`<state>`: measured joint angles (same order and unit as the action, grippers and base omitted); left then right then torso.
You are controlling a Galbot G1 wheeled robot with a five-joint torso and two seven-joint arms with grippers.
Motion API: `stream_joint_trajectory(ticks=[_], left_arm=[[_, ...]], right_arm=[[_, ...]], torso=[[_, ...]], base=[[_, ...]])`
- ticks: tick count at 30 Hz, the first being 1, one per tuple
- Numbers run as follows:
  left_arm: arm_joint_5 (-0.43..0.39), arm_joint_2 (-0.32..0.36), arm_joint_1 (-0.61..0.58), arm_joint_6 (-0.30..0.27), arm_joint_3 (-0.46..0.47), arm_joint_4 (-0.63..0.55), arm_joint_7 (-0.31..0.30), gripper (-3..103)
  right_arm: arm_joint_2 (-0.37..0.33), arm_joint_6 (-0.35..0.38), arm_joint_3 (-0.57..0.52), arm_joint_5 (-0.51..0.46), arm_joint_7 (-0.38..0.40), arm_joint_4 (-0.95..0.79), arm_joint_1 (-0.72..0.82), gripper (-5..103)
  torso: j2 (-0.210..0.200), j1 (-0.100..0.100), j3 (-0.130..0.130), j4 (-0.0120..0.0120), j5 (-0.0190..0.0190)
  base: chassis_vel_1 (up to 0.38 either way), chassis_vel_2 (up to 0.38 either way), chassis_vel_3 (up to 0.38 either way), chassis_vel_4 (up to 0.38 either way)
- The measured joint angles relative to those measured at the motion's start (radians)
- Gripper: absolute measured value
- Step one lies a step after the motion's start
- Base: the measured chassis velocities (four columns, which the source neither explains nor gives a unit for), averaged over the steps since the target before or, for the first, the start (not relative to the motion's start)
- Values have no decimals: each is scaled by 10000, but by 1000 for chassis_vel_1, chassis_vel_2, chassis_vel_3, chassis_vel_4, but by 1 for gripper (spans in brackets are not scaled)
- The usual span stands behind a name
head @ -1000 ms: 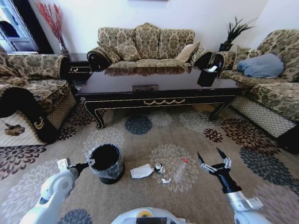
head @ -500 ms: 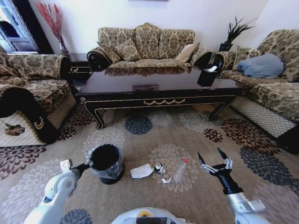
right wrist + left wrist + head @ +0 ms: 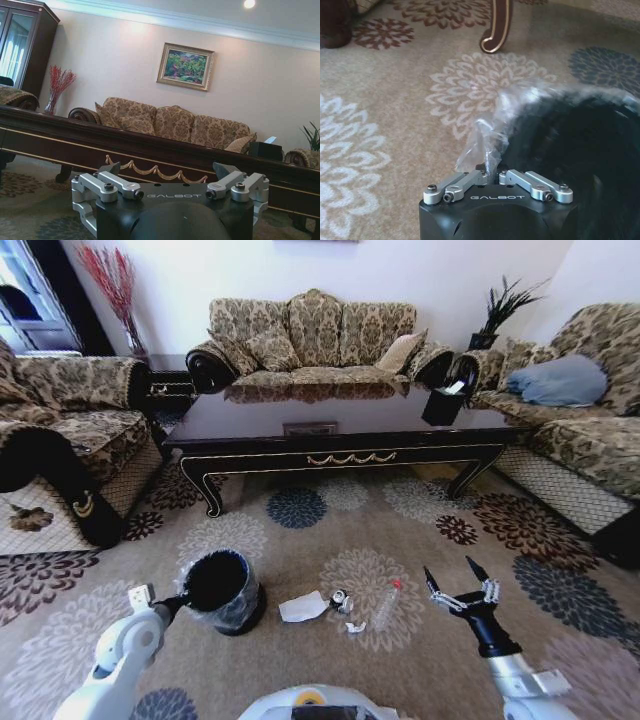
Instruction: Move to the front of the table and pick up the trash from the floor, then place it into the trash bin.
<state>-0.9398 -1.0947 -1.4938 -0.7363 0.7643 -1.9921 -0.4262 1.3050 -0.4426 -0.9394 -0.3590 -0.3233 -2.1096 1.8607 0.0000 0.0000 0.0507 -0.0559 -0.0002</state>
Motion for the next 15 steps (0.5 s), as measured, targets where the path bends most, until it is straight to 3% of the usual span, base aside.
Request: stream_joint_trajectory(ticks=[5,8,10,11,12,15], left_arm=[[148,87,-245,0,141,-205,-9,4],[214,337,-468,-5,321,-552,-87,4],[212,387,-495,-5,343,-627,-92,4],[202,469,-535,-5,368,-759,-93,4],[193,620,-580,-4,396,-1012,-104,4],[177,828,-604,-5,379,-1387,-172,4]], right_arm=[[-67,185,-1,185,546,37,-94,100],[-212,768,48,381,1360,42,-249,100],[-260,930,58,467,1507,42,-295,100],[-326,1168,103,644,1995,40,-369,100],[-513,1867,265,878,3237,-45,-563,100],[-784,2995,540,737,4291,-191,-767,100]], torso=[[0,0,0,2,-3],[0,0,0,5,0],[0,0,0,4,0],[0,0,0,3,2],[0,0,0,1,2],[0,0,0,1,2]], base=[[0,0,0,0],[0,0,0,0],[0,0,0,0],[0,0,0,0],[0,0,0,0],[0,0,0,0]])
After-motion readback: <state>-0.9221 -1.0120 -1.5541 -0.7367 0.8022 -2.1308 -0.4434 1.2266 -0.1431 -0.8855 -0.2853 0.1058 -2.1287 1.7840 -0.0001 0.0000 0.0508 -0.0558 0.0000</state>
